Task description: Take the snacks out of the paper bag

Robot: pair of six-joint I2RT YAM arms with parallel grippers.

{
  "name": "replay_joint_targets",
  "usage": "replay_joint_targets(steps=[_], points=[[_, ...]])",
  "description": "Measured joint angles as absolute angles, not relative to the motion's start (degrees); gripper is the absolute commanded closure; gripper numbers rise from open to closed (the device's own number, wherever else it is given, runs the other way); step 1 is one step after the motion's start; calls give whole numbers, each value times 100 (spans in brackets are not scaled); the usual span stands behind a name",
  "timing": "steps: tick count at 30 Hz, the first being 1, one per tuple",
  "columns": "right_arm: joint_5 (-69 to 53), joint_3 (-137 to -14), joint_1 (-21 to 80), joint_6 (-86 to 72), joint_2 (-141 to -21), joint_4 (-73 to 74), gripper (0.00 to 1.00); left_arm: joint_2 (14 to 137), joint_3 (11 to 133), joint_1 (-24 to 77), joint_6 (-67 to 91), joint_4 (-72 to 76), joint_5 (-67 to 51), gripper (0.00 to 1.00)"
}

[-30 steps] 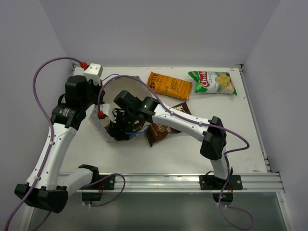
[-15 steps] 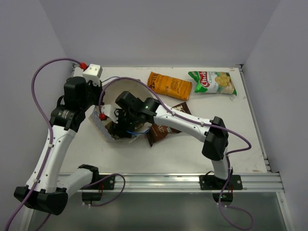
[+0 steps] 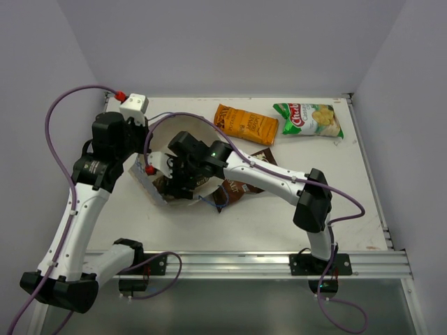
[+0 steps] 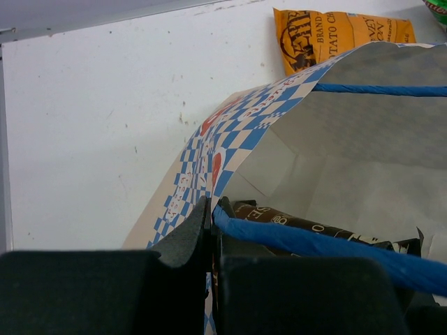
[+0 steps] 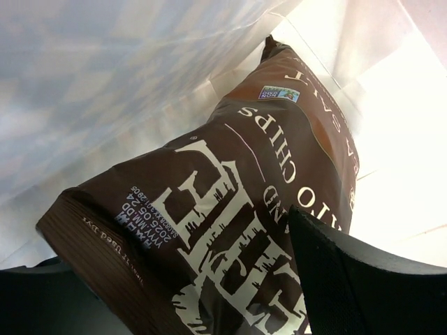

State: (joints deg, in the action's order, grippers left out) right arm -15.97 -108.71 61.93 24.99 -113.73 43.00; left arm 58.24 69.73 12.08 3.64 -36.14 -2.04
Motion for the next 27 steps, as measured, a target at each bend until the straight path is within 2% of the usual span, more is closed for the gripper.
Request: replay_joint_targets(steps=[4,8,9,10,11,15,27], points=[[-1597,-10871,6191,2519,-11373,4294,31,5817,6973,1205,364,-3614,-222,100],[-1599,-10871,6191,2521,-11373,4285,42,5815,6973,1201,364,-3612,-235,100],[-1599,-10871,6191,2521,-11373,4285,54,5815,6973,1201,364,-3610,-237,100],[-1597,-10871,6191,2547,-11373,4281,62,5815,6973,1201,366,-3610,-239,100],[-1599,-10871,6191,2550,-11373,4283,75,5815,6973,1201,364,-3610,-239,100],[-1588,-10873,6180,2596,-11373,4278,99,5804,6963,1201,368,-3592,-231,100],[-972,-11072,6073,2628,-11074,4626,100,5854,6952,1205,692,-3430,200,100]])
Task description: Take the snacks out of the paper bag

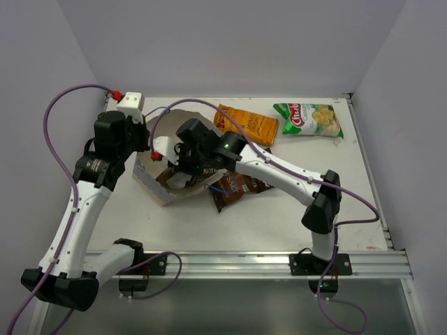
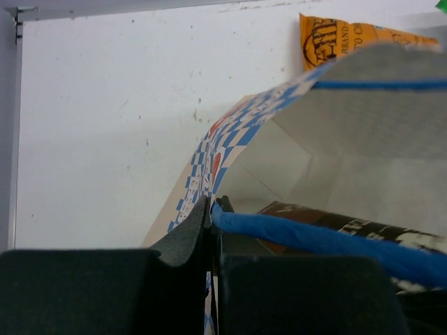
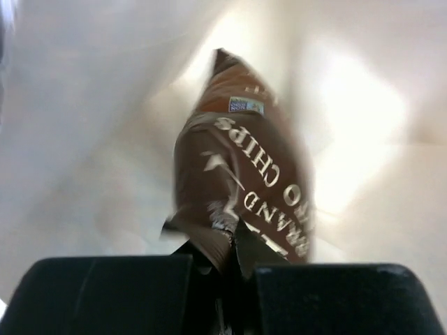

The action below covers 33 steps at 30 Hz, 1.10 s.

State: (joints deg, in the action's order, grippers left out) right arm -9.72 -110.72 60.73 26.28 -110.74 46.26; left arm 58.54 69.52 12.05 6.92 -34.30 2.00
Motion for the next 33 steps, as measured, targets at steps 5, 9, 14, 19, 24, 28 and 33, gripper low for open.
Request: replay_joint_targets(steps=[5,9,14,19,24,28,33], points=[[-495,-11384,5760,2589,-10221,4399,100,6173,6949,1205,858,-3605,523,100],[-259,-11590,5448,2508,-9205,4086,100,6396,6949,1203,998,-3605,650,100],[167,-11686,5172,2386,-8329,3677,100,6541,6949,1203,1114,-3605,757,100],[709,-11172,4591,2178,-7830,3472,100,6729,6952,1175,1203,-3553,921,100],[1450,-9769,3439,1667,-7371,3474,100,6971,6958,950,1319,-3404,1009,100],[2080,-8556,2600,1055,-7070,3588,100,7161,6997,786,1457,-3264,1022,100],[2880,-7452,1389,316,-6882,3992,100,7417,7061,685,1721,-2936,764,100]])
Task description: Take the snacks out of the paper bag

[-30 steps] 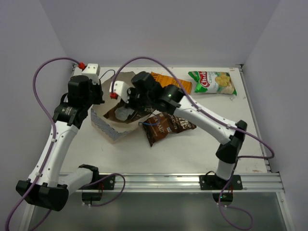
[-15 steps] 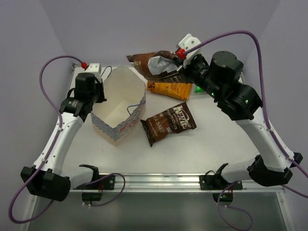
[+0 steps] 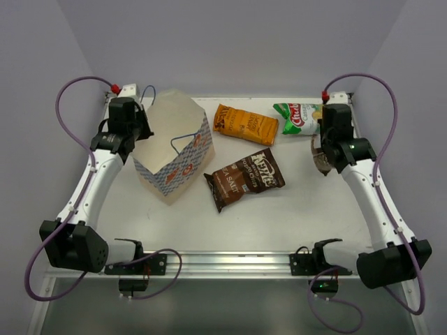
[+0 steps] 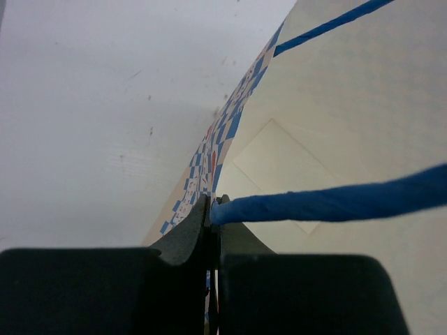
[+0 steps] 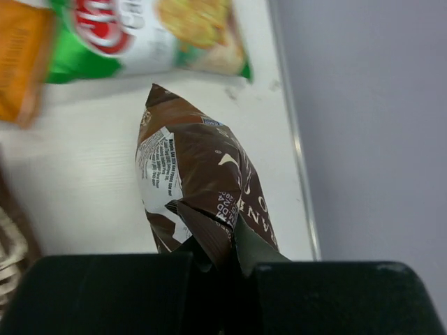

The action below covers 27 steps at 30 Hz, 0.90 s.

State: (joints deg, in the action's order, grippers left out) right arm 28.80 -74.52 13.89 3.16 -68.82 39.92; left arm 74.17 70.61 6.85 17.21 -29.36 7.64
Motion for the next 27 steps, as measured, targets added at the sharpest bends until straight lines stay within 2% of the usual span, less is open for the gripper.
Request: replay_joint_targets(steps=[4,8,12,15,16,18,19,21,22,24,27], points=[[3544,-7041,757,78,-6904,4075,100,7623,7065,679,2016,-2611,309,100],[3938,-6895,633,-56,-7188,4001,100,7765,7065,679,2283,-2327,-82,100],[3564,-6912,637,-373,-7985,3754,100,7837,7065,679,2421,-2128,-250,100],[2991,-7028,707,-626,-8641,3673,99,7854,7074,679,2432,-2108,-228,93],[2775,-7059,738,-705,-8820,3649,92,7859,7081,679,2423,-2115,-211,86],[2353,-7074,803,-878,-9153,3616,82,7872,7129,679,2370,-2152,-150,78],[2108,-7074,825,-950,-9264,3629,67,7874,7159,679,2333,-2174,-97,71],[1651,-7074,862,-1085,-9343,3642,54,7874,7216,679,2281,-2202,-10,66],[1450,-7076,884,-1135,-9330,3645,45,7874,7253,679,2272,-2213,34,59],[1153,-7118,913,-1188,-9253,3662,34,7872,7330,679,2198,-2246,95,52],[777,-7282,915,-1253,-8978,3763,14,7856,7494,679,2078,-2410,196,34]])
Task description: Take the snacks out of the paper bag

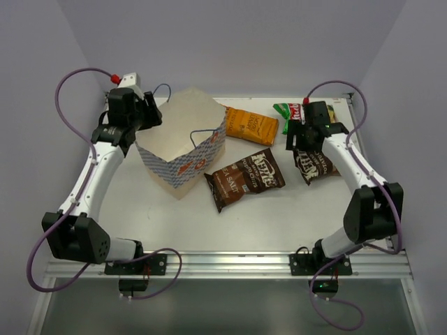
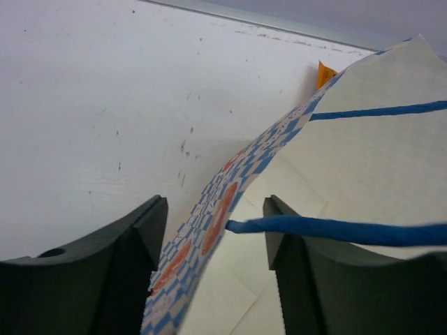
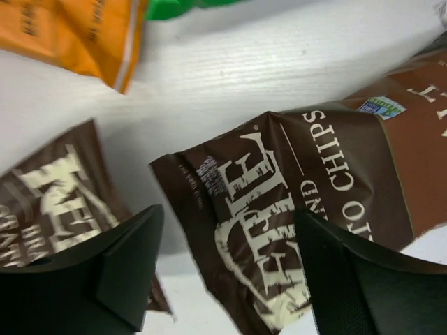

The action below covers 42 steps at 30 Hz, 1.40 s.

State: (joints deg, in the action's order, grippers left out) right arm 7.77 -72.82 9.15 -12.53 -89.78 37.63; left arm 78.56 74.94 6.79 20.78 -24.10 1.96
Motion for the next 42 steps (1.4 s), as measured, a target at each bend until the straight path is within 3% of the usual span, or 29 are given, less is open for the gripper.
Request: replay_joint_targets(steps=[1,4,7,16,26,42], points=[[718,-7349,915,-1264,-8866,3809,11,7846,7540,679,2045,-2467,224,23],[482,-7649,915,-1278,-8355,3948,1,7758,7730,679,1914,-2681,351,8],[316,-8003,917,-1284,-7808,4018,1,7559,7911,679,1817,-2877,475,0],[-1,-8621,915,-1282,-5778,4187,1,6466,8272,676,1573,-3308,755,0],[40,-8667,915,-1052,-3516,4276,1,4460,8261,742,1186,-3647,1026,0],[239,-7717,1236,-749,-1586,4134,1,3448,7614,956,1219,-4637,1839,0]])
